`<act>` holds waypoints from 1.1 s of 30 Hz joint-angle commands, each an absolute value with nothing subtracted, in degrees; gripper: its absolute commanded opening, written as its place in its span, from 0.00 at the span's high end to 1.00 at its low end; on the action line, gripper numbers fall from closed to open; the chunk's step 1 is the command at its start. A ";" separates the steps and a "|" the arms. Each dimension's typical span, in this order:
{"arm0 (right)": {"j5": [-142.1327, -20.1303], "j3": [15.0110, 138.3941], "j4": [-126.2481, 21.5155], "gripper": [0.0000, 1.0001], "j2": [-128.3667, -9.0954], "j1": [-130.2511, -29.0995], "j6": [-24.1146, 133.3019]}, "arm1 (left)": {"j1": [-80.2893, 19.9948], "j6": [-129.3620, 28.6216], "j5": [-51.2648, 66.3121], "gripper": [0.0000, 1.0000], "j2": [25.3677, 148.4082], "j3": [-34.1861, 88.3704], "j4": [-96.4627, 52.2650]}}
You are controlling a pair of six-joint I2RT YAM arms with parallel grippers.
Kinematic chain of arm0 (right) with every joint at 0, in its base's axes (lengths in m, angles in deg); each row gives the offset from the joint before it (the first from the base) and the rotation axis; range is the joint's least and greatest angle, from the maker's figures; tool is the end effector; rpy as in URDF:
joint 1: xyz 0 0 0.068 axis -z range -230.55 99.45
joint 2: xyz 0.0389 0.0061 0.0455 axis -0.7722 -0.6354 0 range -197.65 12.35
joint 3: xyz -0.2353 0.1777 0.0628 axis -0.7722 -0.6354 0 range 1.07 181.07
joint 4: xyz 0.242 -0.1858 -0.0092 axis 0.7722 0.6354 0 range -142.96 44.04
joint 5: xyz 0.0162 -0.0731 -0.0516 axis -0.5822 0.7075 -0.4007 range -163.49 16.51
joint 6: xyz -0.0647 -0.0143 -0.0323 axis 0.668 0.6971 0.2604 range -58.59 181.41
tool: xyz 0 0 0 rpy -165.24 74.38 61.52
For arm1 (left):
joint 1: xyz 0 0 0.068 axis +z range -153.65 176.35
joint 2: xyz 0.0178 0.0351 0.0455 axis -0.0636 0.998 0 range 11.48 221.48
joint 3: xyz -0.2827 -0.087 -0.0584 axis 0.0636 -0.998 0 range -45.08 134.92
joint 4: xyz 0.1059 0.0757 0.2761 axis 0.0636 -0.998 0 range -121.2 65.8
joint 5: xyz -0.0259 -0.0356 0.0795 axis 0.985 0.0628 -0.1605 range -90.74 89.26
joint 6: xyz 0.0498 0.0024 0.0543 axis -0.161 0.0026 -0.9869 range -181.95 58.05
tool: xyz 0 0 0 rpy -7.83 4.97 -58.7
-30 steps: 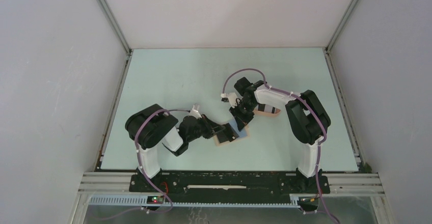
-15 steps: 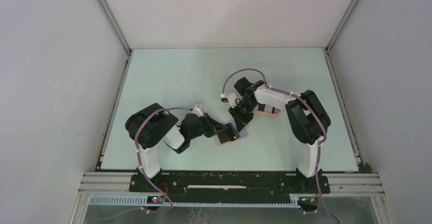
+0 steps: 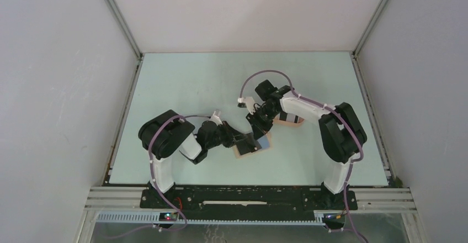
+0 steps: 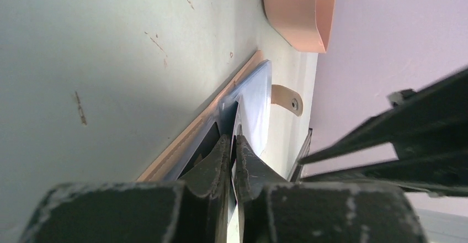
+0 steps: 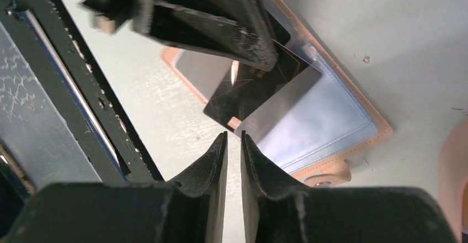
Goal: Put the credit cards into the card holder
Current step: Insert the credit card into the card holder.
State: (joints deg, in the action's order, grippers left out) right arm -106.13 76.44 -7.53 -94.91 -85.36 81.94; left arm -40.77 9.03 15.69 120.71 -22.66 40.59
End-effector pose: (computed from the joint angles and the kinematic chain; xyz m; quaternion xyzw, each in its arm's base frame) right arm 0.3207 0.2635 0.1681 -0.4705 0.8303 0.2903 0.0704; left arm 0.2415 -0.2047 0.0533 -0.1625 0.8083 -0.5175 0.2290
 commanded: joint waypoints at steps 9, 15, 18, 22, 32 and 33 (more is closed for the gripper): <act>-99.91 63.87 -23.45 0.77 -74.71 -97.51 97.20 | -39.94 7.77 17.27 0.83 122.13 -20.65 40.03; -92.26 54.47 -36.35 0.82 -72.18 -105.59 108.27 | -39.79 7.84 17.69 0.81 122.76 -20.59 40.12; -89.61 54.41 -37.96 0.87 -74.57 -106.62 109.33 | -39.86 7.87 17.59 0.81 122.94 -20.73 40.32; -85.66 54.34 -40.07 0.95 -77.42 -107.61 110.65 | -39.85 7.98 17.63 0.80 123.05 -20.73 40.56; -78.01 54.32 -43.67 0.99 -82.91 -109.64 111.84 | -39.84 8.24 18.11 0.80 123.78 -20.64 41.38; -77.35 54.33 -44.20 0.99 -83.30 -109.74 111.93 | -39.81 8.31 18.14 0.79 123.95 -20.67 41.55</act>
